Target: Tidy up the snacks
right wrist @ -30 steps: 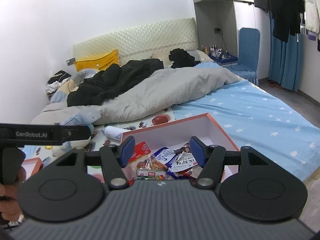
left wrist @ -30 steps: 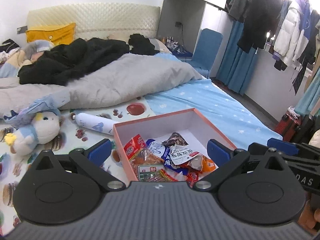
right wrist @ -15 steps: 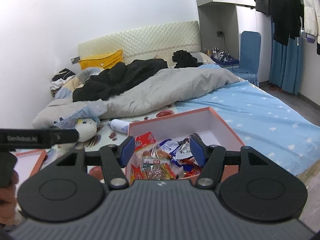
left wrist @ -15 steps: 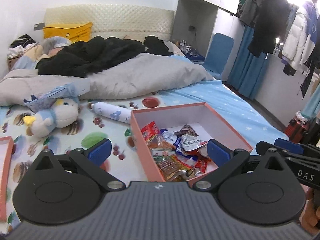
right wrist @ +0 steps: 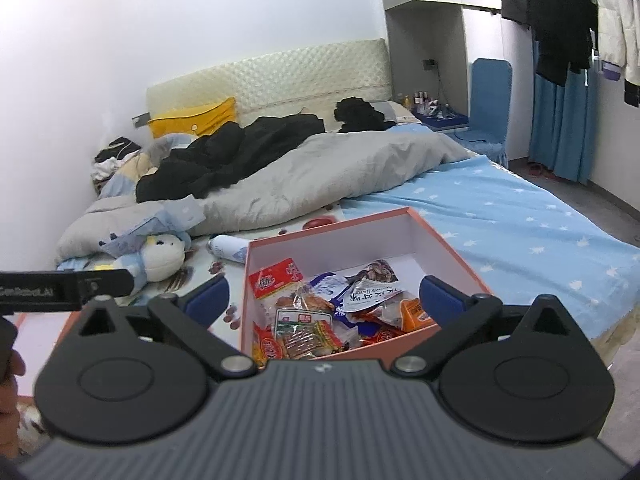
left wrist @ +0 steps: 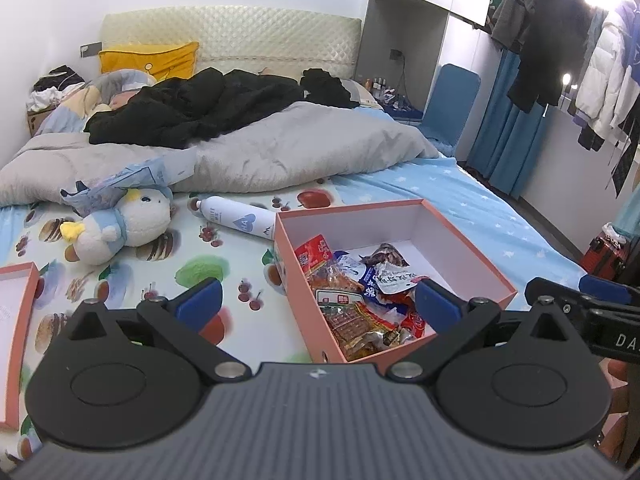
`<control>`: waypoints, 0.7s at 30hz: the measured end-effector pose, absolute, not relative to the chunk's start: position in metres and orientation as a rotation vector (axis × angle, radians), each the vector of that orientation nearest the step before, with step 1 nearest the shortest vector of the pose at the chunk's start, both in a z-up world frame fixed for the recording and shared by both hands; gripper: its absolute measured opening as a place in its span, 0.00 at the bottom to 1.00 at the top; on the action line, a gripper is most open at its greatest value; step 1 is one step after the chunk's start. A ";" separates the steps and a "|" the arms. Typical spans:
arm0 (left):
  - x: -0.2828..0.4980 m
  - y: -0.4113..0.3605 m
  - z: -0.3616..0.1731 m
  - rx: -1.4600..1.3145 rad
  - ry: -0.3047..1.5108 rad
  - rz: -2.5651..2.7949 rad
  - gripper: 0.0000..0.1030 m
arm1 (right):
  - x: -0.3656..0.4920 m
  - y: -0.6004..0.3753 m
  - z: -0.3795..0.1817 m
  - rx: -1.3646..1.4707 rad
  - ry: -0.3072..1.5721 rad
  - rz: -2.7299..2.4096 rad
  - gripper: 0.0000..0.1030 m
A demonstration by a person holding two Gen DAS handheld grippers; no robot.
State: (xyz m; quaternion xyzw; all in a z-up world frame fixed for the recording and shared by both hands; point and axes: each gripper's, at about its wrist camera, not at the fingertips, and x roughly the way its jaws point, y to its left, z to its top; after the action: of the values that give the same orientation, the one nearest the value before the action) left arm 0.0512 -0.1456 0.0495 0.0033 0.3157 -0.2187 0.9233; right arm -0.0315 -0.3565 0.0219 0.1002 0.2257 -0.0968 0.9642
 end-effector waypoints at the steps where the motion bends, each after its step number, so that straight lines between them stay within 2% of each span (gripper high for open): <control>1: 0.053 -0.146 0.050 0.006 0.649 -0.449 1.00 | -0.032 -0.356 0.022 0.201 0.454 -0.199 1.00; 21: 0.057 -0.146 0.054 -0.010 0.658 -0.412 1.00 | -0.036 -0.358 0.025 0.211 0.454 -0.195 1.00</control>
State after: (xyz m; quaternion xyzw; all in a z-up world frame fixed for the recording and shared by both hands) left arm 0.0567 -0.1460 0.0542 -0.0047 0.3206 -0.2008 0.9257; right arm -0.0360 -0.3577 0.0245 0.1041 0.2243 -0.0964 0.9641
